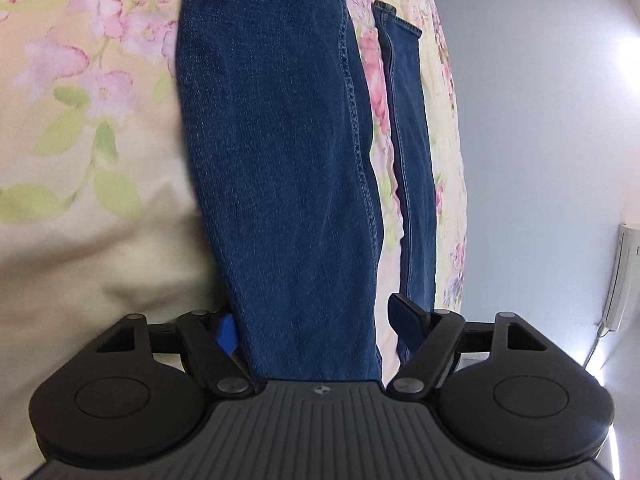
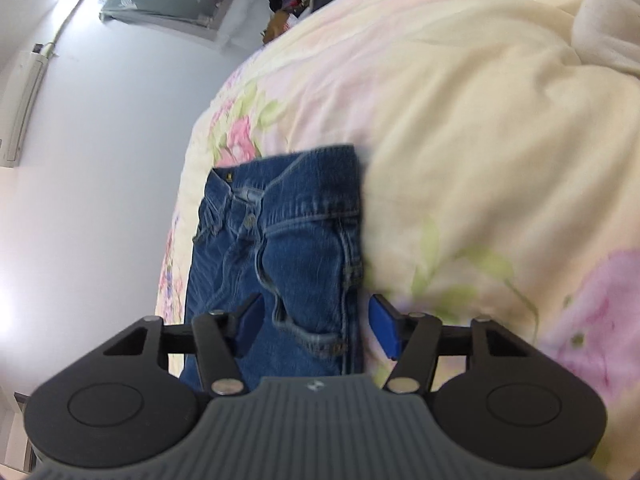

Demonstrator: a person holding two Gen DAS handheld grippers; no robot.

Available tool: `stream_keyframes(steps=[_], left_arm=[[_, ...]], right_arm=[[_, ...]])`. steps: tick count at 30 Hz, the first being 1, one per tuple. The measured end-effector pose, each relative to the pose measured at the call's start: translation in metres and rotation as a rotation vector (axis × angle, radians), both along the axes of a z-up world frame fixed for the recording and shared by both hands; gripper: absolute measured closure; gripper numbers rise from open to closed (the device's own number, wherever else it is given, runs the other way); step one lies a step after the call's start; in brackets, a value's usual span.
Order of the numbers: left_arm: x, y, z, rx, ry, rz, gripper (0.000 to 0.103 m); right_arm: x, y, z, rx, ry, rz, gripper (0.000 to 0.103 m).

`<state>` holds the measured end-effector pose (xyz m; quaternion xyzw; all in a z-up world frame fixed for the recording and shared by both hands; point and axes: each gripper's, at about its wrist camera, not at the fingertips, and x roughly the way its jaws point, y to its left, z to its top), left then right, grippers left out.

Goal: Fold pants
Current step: 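Grasp the jeans leg cuffs with the left gripper while the right gripper grasps the waistband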

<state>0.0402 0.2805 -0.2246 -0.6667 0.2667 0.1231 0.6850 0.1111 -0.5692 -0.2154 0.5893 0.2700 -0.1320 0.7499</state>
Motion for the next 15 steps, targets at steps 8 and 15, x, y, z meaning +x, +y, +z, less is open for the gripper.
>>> stream_keyframes(steps=[8, 15], left_arm=[[-0.004, 0.016, 0.0, 0.002, 0.013, 0.077, 0.066], [-0.012, 0.033, 0.017, 0.057, -0.043, 0.1, 0.094]], right_arm=[[0.013, -0.011, -0.004, -0.046, 0.012, 0.008, 0.089], [0.018, -0.021, 0.016, -0.07, -0.02, 0.065, 0.099]])
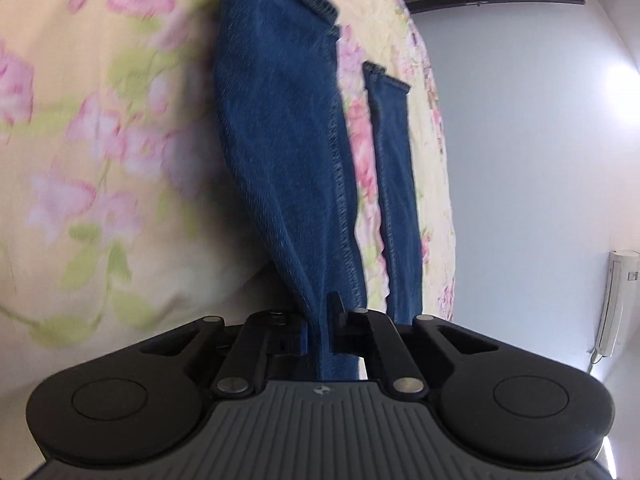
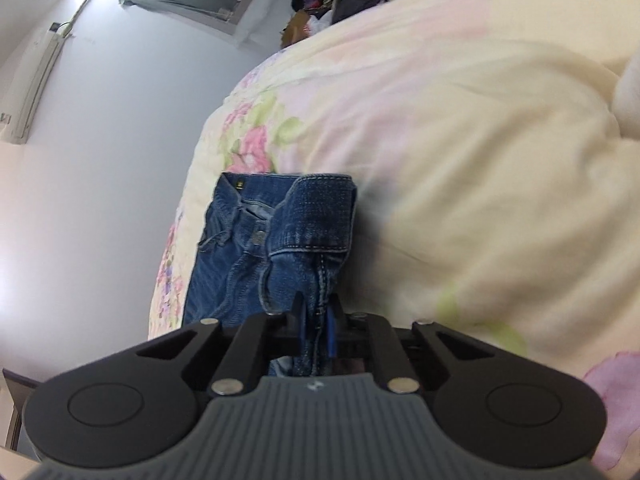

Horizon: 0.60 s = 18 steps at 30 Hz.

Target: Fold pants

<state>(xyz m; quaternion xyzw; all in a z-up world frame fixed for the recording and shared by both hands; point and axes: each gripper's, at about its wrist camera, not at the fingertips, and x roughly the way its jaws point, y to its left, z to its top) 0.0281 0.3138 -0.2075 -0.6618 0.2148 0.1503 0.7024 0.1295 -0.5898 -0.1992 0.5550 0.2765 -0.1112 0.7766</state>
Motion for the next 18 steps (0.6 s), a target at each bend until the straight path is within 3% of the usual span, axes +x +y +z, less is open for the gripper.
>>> stream_keyframes(steps=[3, 6, 10, 12, 18], left_arm=[[0.005, 0.006, 0.004, 0.015, 0.056, 0.001, 0.089], [0.008, 0.013, -0.008, -0.02, 0.1, 0.029, 0.087], [0.003, 0.023, -0.015, -0.031, 0.093, 0.061, 0.088], [0.002, 0.026, -0.008, 0.011, 0.076, 0.065, 0.1], [0.014, 0.027, 0.029, 0.072, 0.014, 0.021, 0.1]], right_arm=[[0.006, 0.001, 0.015, -0.007, -0.026, 0.018, 0.099], [0.01, 0.005, 0.023, -0.016, -0.033, 0.027, 0.099], [0.008, 0.004, 0.02, -0.006, -0.008, 0.013, 0.099], [0.003, 0.003, 0.016, -0.012, 0.006, 0.014, 0.099], [0.005, 0.003, 0.015, 0.011, -0.01, 0.002, 0.099]])
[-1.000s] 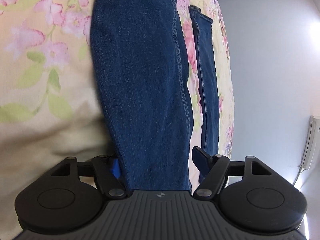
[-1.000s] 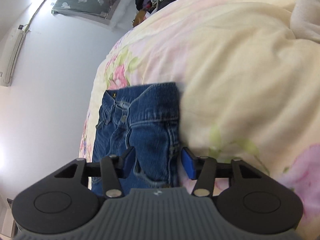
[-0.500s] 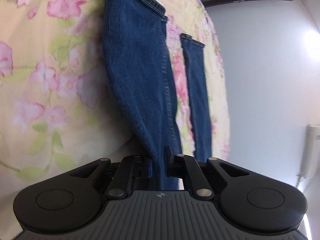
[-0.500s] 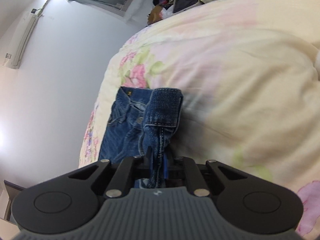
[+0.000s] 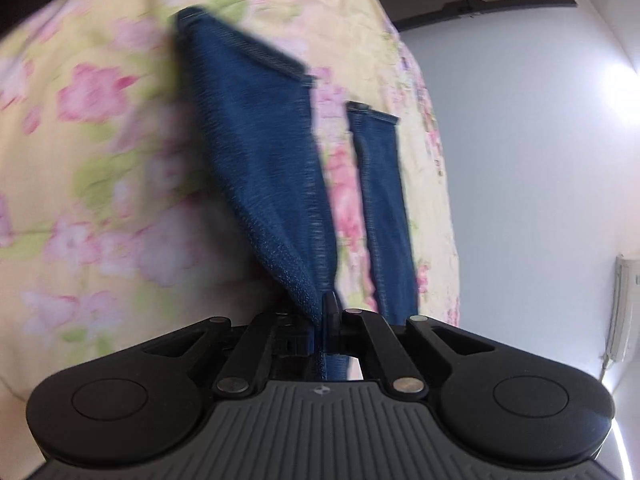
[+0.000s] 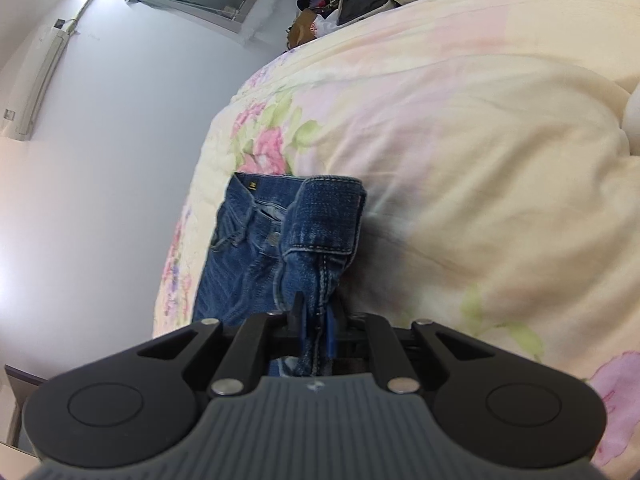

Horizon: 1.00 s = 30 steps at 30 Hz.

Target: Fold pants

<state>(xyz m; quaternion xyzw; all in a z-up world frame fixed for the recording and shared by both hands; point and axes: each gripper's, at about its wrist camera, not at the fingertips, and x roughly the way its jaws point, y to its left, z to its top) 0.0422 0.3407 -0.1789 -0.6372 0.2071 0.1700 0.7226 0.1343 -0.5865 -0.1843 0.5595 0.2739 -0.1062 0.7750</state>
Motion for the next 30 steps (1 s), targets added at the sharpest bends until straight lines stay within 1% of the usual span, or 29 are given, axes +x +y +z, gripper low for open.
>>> stream_keyframes(steps=[4, 7, 9, 10, 14, 16, 17, 20, 21, 24, 26, 29, 30], left_arm=[[0.024, 0.01, 0.034, 0.032, -0.029, -0.06, 0.1], [0.047, 0.013, 0.059, 0.106, -0.009, -0.125, 0.1], [0.063, 0.013, 0.071, 0.163, 0.022, -0.166, 0.1], [0.072, 0.012, 0.074, 0.176, 0.031, -0.178, 0.1], [0.108, 0.017, 0.081, 0.188, 0.045, -0.213, 0.1], [0.131, 0.018, 0.088, 0.2, 0.061, -0.235, 0.1], [0.145, 0.017, 0.092, 0.221, 0.079, -0.25, 0.1], [0.192, 0.015, 0.105, 0.311, 0.134, -0.293, 0.1], [0.209, 0.015, 0.108, 0.32, 0.141, -0.295, 0.1], [0.258, 0.021, 0.111, 0.306, 0.152, -0.287, 0.1], [0.294, 0.026, 0.106, 0.303, 0.203, -0.302, 0.1], [0.34, 0.034, 0.086, 0.258, 0.273, -0.299, 0.1], [0.353, 0.036, 0.079, 0.254, 0.302, -0.3, 0.1]], right_arm=[[0.013, 0.0, 0.026, 0.021, -0.078, 0.019, 0.099], [0.025, 0.003, 0.048, 0.018, -0.118, 0.035, 0.099], [0.032, 0.005, 0.056, 0.02, -0.118, 0.043, 0.099], [0.036, 0.005, 0.06, 0.023, -0.117, 0.044, 0.099], [0.048, 0.002, 0.064, 0.048, -0.114, 0.037, 0.099], [0.065, 0.0, 0.068, 0.042, -0.118, 0.038, 0.099], [0.075, 0.0, 0.07, 0.037, -0.117, 0.044, 0.099], [0.118, 0.002, 0.085, 0.01, -0.115, 0.068, 0.099], [0.134, 0.004, 0.09, -0.002, -0.114, 0.075, 0.099], [0.187, 0.014, 0.106, -0.039, -0.116, 0.099, 0.099], [0.227, 0.021, 0.112, -0.075, -0.105, 0.112, 0.099], [0.287, 0.026, 0.104, -0.084, -0.039, 0.093, 0.099], [0.306, 0.028, 0.098, -0.09, -0.016, 0.084, 0.099]])
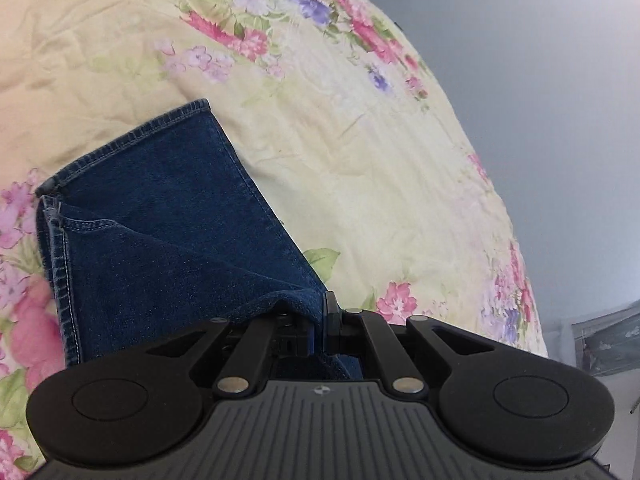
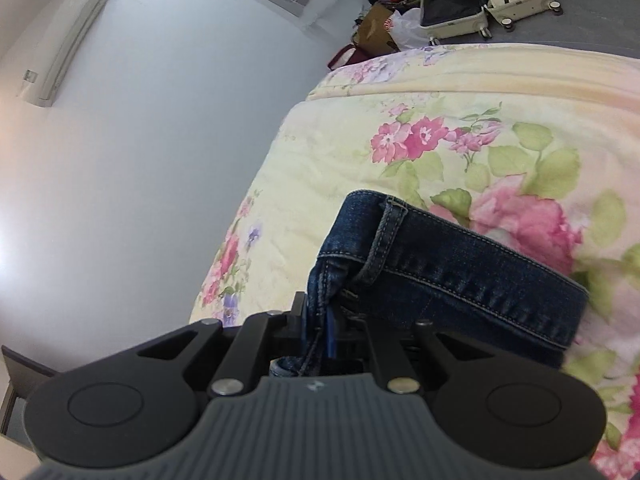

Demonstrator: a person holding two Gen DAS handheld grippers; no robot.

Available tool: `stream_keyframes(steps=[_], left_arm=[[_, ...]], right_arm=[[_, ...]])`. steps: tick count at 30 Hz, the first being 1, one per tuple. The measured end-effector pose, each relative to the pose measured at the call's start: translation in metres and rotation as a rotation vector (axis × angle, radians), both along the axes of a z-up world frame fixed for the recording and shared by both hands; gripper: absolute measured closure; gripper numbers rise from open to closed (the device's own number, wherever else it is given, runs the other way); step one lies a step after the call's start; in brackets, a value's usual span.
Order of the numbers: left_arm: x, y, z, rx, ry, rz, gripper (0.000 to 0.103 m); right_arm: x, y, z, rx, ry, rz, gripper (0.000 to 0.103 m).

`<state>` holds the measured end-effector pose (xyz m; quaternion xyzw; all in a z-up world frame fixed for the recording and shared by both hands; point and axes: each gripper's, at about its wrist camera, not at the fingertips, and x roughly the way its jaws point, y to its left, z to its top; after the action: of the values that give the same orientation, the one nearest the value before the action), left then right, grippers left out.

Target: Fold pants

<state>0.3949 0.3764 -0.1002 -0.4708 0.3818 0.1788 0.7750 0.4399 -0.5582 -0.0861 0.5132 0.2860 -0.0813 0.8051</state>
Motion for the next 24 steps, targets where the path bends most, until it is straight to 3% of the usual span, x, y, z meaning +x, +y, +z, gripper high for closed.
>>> stream_keyframes(steps=[3, 4, 7, 10, 13, 16, 19, 21, 23, 24], left_arm=[[0.033, 0.004, -0.026, 0.01, 0.1, -0.015, 0.092], [0.041, 0.007, -0.034, 0.01, 0.134, -0.016, 0.086], [0.054, 0.015, -0.044, -0.031, 0.16, -0.017, 0.086], [0.059, 0.028, -0.041, -0.047, 0.164, -0.038, 0.085], [0.062, 0.042, -0.03, -0.007, 0.194, -0.119, 0.085], [0.06, 0.054, -0.012, 0.056, 0.239, -0.174, 0.085], [0.045, 0.073, 0.013, 0.092, 0.23, -0.104, 0.085], [0.035, 0.084, 0.034, 0.174, 0.214, -0.058, 0.082], [0.027, 0.089, 0.064, 0.372, 0.237, 0.014, 0.048], [0.02, 0.09, 0.076, 0.469, 0.238, 0.05, 0.016]], right_arm=[[0.058, 0.01, -0.021, -0.049, 0.106, 0.001, 0.097], [0.077, 0.014, -0.032, -0.069, 0.149, 0.003, 0.091], [0.113, 0.024, -0.054, -0.136, 0.224, 0.018, 0.085], [0.126, 0.033, -0.057, -0.269, 0.176, 0.045, 0.085], [0.123, 0.04, -0.049, -0.416, 0.109, 0.087, 0.085], [0.108, 0.037, -0.05, -0.42, 0.086, 0.107, 0.085], [0.085, 0.041, -0.048, -0.422, 0.051, 0.128, 0.085], [0.066, 0.05, -0.046, -0.401, 0.016, 0.145, 0.085], [0.047, 0.066, -0.044, -0.373, -0.016, 0.184, 0.085], [0.038, 0.076, -0.043, -0.367, -0.033, 0.211, 0.085]])
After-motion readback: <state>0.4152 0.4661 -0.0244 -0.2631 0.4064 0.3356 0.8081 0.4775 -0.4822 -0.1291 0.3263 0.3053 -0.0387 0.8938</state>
